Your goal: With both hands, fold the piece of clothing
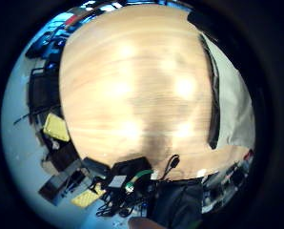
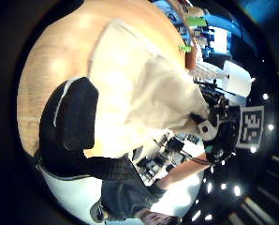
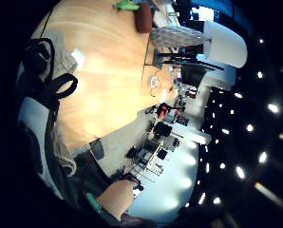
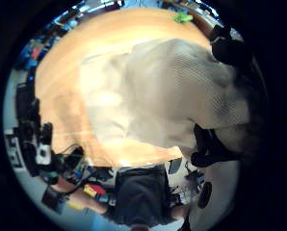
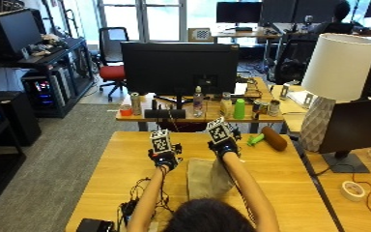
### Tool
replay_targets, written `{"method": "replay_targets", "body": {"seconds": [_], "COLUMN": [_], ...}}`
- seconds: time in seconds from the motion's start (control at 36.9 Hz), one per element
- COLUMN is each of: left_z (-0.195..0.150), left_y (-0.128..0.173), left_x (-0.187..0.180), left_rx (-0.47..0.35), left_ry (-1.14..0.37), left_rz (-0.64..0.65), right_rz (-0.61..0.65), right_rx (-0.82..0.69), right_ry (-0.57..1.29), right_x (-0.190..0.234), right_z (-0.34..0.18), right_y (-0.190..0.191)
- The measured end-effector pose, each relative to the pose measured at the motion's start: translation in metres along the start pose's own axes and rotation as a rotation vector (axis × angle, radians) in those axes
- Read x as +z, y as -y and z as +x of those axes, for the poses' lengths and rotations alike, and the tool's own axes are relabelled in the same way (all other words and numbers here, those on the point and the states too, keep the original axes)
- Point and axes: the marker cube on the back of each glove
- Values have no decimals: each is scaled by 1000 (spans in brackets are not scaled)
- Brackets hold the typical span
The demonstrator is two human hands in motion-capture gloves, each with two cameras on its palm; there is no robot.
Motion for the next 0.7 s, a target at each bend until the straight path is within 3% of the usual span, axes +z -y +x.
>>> {"method": "replay_targets", "body": {"seconds": [0.08, 0.19, 0.24, 0.32, 0.41, 0.51, 0.7], "left_z": [-18, -42, -59, -85, -106, -125, -134], "left_y": [-6, -9, 2, 25, 39, 33, 20], "left_x": [-14, -23, -25, -30, -38, -47, -54], "left_rx": [-70, -149, -195, -271, -299, -322, -326], "left_ry": [23, 24, 45, 91, 97, 80, 67], "left_rz": [2, -76, -103, 11, 117, 123, 122], "right_rz": [18, 92, 68, 13, -68, -167, -57], "right_rx": [21, 6, -32, -149, -275, -329, -318], "right_ry": [-28, 19, 71, 216, 366, 415, 428], "right_x": [-5, -26, -29, -37, -38, -28, -36], "right_z": [-29, -69, -91, -117, -139, -156, -131], "right_y": [18, 3, -1, -33, -63, -69, -55]}}
